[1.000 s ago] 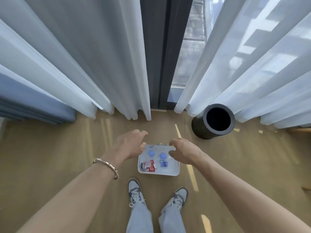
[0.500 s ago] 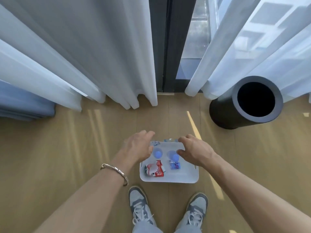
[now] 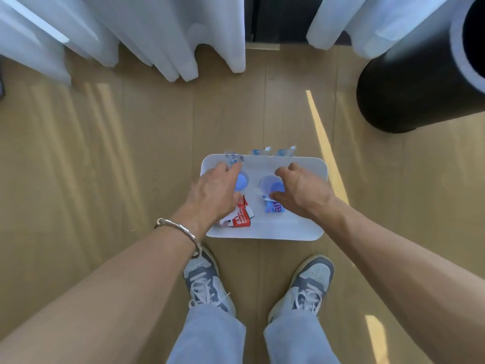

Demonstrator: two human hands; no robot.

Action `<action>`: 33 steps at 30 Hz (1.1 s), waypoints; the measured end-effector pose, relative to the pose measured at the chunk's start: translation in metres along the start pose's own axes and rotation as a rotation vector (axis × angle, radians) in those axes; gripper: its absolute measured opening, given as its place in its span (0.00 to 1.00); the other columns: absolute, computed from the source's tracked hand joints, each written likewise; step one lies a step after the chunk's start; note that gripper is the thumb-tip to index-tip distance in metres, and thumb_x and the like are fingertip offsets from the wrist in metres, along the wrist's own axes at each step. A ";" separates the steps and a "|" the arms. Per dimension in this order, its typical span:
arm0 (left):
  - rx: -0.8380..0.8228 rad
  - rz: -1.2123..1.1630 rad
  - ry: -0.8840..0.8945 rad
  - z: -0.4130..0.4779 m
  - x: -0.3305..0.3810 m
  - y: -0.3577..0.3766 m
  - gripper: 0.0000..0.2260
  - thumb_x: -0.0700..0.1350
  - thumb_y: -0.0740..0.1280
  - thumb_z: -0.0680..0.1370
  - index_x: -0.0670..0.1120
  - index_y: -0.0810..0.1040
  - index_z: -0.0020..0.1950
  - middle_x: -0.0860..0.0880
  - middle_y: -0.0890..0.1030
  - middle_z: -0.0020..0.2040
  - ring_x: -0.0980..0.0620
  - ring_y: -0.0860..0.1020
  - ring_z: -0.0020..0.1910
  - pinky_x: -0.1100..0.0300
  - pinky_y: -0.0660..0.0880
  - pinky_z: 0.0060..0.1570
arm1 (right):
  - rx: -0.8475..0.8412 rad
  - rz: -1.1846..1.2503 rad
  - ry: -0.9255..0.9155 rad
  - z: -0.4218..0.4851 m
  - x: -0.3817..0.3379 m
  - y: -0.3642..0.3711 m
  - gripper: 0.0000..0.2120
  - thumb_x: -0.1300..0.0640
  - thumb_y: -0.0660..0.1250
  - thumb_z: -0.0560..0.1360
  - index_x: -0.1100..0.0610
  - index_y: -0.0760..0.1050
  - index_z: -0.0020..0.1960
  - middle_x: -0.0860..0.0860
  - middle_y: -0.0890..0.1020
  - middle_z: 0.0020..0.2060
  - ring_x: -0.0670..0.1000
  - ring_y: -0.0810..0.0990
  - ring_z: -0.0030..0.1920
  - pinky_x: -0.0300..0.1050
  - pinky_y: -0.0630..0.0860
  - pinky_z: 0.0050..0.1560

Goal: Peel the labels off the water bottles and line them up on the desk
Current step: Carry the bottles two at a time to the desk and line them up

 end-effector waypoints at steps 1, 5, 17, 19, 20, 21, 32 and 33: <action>0.006 -0.009 0.008 0.003 0.001 0.005 0.28 0.50 0.64 0.79 0.50 0.58 0.76 0.45 0.69 0.66 0.43 0.75 0.58 0.50 0.75 0.52 | 0.005 0.004 -0.003 0.003 0.001 0.005 0.23 0.47 0.64 0.77 0.57 0.68 0.67 0.56 0.72 0.61 0.60 0.77 0.56 0.51 0.75 0.52; 0.035 -0.049 0.022 0.015 0.006 0.018 0.24 0.49 0.65 0.79 0.50 0.63 0.73 0.45 0.70 0.62 0.44 0.75 0.53 0.51 0.75 0.50 | 0.025 0.006 -0.013 0.010 0.002 0.022 0.22 0.48 0.66 0.77 0.57 0.68 0.66 0.56 0.71 0.60 0.59 0.77 0.55 0.48 0.71 0.47; 0.045 -0.106 -0.021 0.004 0.009 0.004 0.12 0.44 0.65 0.77 0.46 0.70 0.58 0.45 0.69 0.55 0.45 0.70 0.41 0.56 0.68 0.38 | 0.147 0.053 -0.046 -0.001 0.004 0.012 0.14 0.58 0.64 0.75 0.61 0.70 0.59 0.57 0.73 0.53 0.60 0.77 0.47 0.46 0.67 0.39; 0.035 -0.082 -0.004 -0.007 0.012 -0.017 0.12 0.45 0.65 0.76 0.47 0.71 0.59 0.46 0.69 0.56 0.46 0.70 0.42 0.56 0.67 0.38 | 0.164 0.070 -0.048 -0.014 0.001 -0.006 0.15 0.57 0.64 0.74 0.60 0.71 0.59 0.57 0.74 0.54 0.61 0.78 0.49 0.47 0.71 0.40; 0.032 -0.063 0.009 -0.013 0.015 -0.030 0.12 0.45 0.64 0.76 0.47 0.71 0.59 0.46 0.69 0.56 0.46 0.70 0.42 0.56 0.68 0.39 | 0.171 0.073 -0.051 -0.021 -0.001 -0.019 0.15 0.57 0.64 0.73 0.60 0.72 0.58 0.57 0.75 0.54 0.61 0.78 0.49 0.48 0.73 0.42; 0.036 -0.044 0.026 -0.018 0.017 -0.046 0.12 0.45 0.64 0.76 0.47 0.71 0.59 0.46 0.69 0.56 0.46 0.70 0.41 0.55 0.69 0.39 | 0.180 0.072 -0.053 -0.029 -0.004 -0.034 0.15 0.56 0.65 0.73 0.60 0.73 0.58 0.56 0.75 0.54 0.61 0.78 0.50 0.48 0.75 0.44; 0.343 0.069 0.161 -0.113 0.076 -0.309 0.11 0.46 0.63 0.74 0.46 0.74 0.56 0.48 0.68 0.48 0.43 0.73 0.42 0.55 0.72 0.41 | 0.477 0.062 -0.102 -0.160 -0.045 -0.281 0.13 0.53 0.66 0.73 0.57 0.74 0.56 0.54 0.76 0.50 0.58 0.78 0.50 0.44 0.68 0.43; 0.371 0.070 0.166 -0.125 0.082 -0.335 0.11 0.46 0.63 0.74 0.46 0.74 0.55 0.48 0.69 0.48 0.43 0.74 0.43 0.55 0.73 0.42 | 0.505 0.075 -0.098 -0.175 -0.047 -0.305 0.12 0.54 0.66 0.73 0.57 0.74 0.55 0.54 0.75 0.49 0.58 0.78 0.49 0.44 0.68 0.43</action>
Point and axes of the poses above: each hand's wrist, its own z-axis towards the middle knuckle, its own y-axis out of the palm, x = y × z, the point moved 2 cm from there along z, towards the middle knuckle
